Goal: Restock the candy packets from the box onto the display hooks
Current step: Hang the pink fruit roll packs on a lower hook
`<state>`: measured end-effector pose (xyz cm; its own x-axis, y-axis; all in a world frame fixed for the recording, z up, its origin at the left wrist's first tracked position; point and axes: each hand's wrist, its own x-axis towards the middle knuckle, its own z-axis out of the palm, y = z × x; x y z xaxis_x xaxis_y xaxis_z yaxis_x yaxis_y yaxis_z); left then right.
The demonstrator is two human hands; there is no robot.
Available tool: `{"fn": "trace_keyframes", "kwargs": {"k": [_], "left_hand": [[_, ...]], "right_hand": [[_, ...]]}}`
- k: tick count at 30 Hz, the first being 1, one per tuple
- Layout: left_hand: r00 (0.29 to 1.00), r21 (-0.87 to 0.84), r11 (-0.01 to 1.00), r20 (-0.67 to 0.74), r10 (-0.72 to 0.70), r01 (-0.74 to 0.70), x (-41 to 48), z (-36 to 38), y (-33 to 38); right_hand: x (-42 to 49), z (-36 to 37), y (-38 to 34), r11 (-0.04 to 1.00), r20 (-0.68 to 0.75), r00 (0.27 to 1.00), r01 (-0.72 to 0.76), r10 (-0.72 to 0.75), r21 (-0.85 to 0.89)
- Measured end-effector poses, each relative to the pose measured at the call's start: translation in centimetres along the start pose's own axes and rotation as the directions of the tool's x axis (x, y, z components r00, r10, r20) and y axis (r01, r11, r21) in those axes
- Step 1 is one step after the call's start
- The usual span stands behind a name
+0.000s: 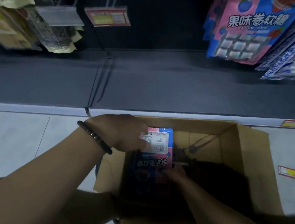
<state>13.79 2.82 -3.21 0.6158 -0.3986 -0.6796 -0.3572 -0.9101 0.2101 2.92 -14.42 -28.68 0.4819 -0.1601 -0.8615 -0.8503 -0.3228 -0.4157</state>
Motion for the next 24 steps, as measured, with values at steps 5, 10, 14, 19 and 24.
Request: {"fn": "trace_keyframes", "kwargs": {"k": [5,10,14,19,24], "left_hand": [[0.995,0.081,0.995,0.083,0.053,-0.06,-0.1,-1.5,2.0],[0.992,0.108,0.993,0.115,0.044,-0.056,-0.4,-1.1,2.2],[0.993,0.142,0.989,0.118,0.024,-0.041,-0.6,-1.2,2.1],[0.993,0.139,0.989,0.109,0.043,-0.058,-0.4,-1.1,1.5],[0.992,0.18,0.978,0.083,0.094,-0.108,-0.4,-0.7,1.1]], "right_hand": [[1.4,0.4,-0.2,0.996,-0.049,0.995,-0.081,0.083,0.031],[1.0,0.2,-0.5,0.992,-0.03,0.993,-0.111,0.113,0.054],[0.7,0.0,-1.4,0.99,0.018,0.994,-0.107,0.106,0.091],[2.1,-1.1,-1.7,0.958,0.095,0.995,-0.05,0.024,0.281],[-4.1,-4.5,-6.7,0.931,0.165,0.986,-0.046,-0.015,0.361]]}}
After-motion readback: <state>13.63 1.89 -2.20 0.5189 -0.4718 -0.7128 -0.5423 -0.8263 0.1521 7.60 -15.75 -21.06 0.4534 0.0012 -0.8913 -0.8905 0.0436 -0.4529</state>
